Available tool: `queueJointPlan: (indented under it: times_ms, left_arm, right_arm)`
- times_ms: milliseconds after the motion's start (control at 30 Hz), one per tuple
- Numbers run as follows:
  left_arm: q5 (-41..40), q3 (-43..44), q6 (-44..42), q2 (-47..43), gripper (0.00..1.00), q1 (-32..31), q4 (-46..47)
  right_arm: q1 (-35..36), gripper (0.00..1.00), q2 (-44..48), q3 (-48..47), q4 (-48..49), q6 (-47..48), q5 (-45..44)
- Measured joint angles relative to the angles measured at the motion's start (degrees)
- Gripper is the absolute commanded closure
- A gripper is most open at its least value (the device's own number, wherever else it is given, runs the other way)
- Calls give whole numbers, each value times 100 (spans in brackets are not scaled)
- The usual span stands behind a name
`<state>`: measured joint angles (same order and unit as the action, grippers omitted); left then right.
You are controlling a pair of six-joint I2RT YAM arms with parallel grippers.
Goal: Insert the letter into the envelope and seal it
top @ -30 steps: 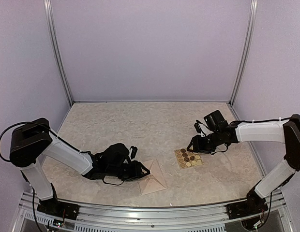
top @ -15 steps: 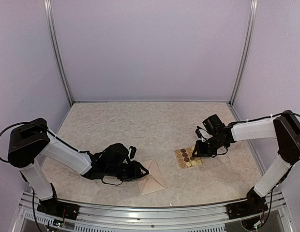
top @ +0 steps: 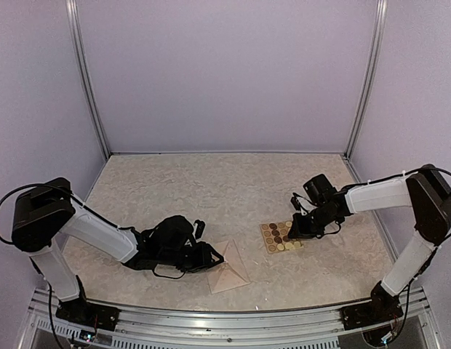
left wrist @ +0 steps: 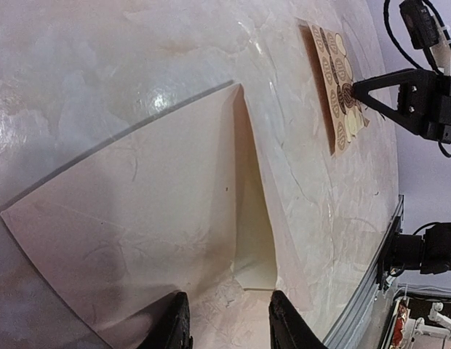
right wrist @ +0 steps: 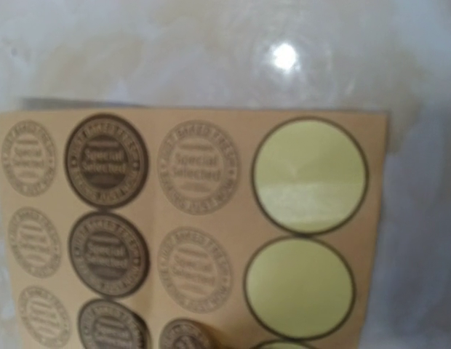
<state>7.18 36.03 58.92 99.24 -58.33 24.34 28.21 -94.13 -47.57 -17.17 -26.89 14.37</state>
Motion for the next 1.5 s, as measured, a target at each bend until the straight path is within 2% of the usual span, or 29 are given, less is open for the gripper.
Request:
queueJointPlan:
  times_ms: [267,600,1500]
  left_arm:
    - [-2,0,0,0,65,0,0]
    - [-2,0,0,0,65,0,0]
    - [0,0,0,0,65,0,0]
  right_arm:
    - [0,92,-11,72,101,-7,157]
    - [0,86,114,74,105,-44,192]
    - [0,89,114,164,273,-85,376]
